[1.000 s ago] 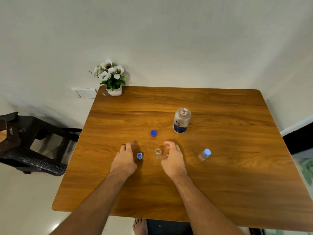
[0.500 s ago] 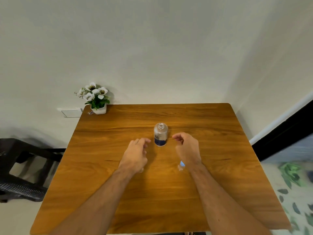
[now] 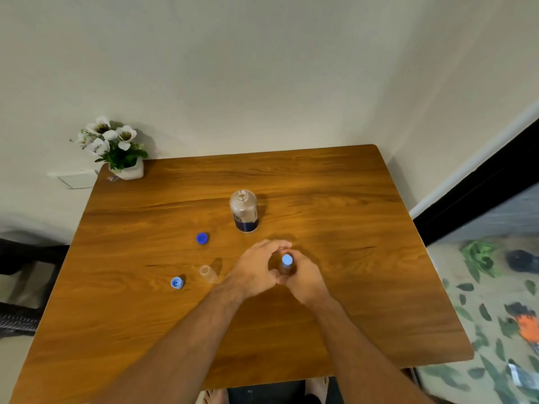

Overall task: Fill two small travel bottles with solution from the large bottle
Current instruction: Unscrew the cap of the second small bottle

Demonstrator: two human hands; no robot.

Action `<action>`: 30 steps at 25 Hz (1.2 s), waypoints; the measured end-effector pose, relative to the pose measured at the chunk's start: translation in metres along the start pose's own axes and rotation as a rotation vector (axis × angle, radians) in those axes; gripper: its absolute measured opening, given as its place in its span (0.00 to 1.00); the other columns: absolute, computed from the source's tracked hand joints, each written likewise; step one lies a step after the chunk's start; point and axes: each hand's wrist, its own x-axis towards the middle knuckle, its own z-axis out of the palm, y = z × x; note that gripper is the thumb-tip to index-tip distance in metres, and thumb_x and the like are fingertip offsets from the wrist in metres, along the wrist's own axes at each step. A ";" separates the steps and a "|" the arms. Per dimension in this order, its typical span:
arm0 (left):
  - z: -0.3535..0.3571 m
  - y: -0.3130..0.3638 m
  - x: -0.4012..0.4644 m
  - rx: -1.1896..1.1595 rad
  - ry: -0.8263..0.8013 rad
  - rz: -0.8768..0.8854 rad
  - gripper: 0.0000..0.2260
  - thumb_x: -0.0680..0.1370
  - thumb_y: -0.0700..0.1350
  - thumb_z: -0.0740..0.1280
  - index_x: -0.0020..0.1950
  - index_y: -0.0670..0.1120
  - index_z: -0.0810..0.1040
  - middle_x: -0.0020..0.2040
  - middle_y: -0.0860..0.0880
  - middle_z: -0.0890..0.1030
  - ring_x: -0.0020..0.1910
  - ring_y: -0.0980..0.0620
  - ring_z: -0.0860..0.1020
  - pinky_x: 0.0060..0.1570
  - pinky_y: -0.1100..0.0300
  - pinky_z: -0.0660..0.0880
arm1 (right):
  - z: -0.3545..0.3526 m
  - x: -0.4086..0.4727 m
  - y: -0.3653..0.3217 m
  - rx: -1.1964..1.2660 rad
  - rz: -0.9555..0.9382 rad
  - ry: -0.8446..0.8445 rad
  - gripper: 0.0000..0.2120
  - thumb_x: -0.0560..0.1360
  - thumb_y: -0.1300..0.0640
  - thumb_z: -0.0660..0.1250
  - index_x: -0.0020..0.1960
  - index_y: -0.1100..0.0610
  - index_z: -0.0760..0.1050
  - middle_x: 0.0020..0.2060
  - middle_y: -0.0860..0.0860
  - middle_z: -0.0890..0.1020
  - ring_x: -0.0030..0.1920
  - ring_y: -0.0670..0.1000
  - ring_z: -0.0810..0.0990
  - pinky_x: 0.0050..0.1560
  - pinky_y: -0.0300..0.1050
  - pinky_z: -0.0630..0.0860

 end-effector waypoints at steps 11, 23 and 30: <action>-0.061 0.034 -0.001 -0.347 0.200 0.057 0.11 0.79 0.41 0.69 0.60 0.53 0.81 0.55 0.58 0.81 0.55 0.58 0.78 0.55 0.64 0.75 | -0.032 0.006 -0.067 0.263 -0.122 0.113 0.16 0.76 0.58 0.72 0.63 0.51 0.79 0.50 0.45 0.85 0.50 0.44 0.84 0.52 0.45 0.83; -0.261 0.169 -0.032 -0.585 0.394 0.388 0.13 0.83 0.44 0.64 0.67 0.47 0.79 0.58 0.50 0.83 0.55 0.56 0.82 0.44 0.69 0.78 | -0.153 -0.027 -0.280 0.361 -0.573 0.248 0.10 0.79 0.61 0.67 0.59 0.58 0.81 0.48 0.50 0.86 0.43 0.48 0.83 0.42 0.42 0.80; -0.333 0.230 -0.060 -0.617 0.377 0.577 0.13 0.85 0.38 0.58 0.66 0.45 0.78 0.60 0.45 0.83 0.55 0.49 0.83 0.51 0.58 0.81 | -0.213 -0.059 -0.354 0.398 -0.766 0.214 0.08 0.75 0.65 0.67 0.45 0.54 0.83 0.42 0.57 0.86 0.36 0.50 0.79 0.38 0.46 0.76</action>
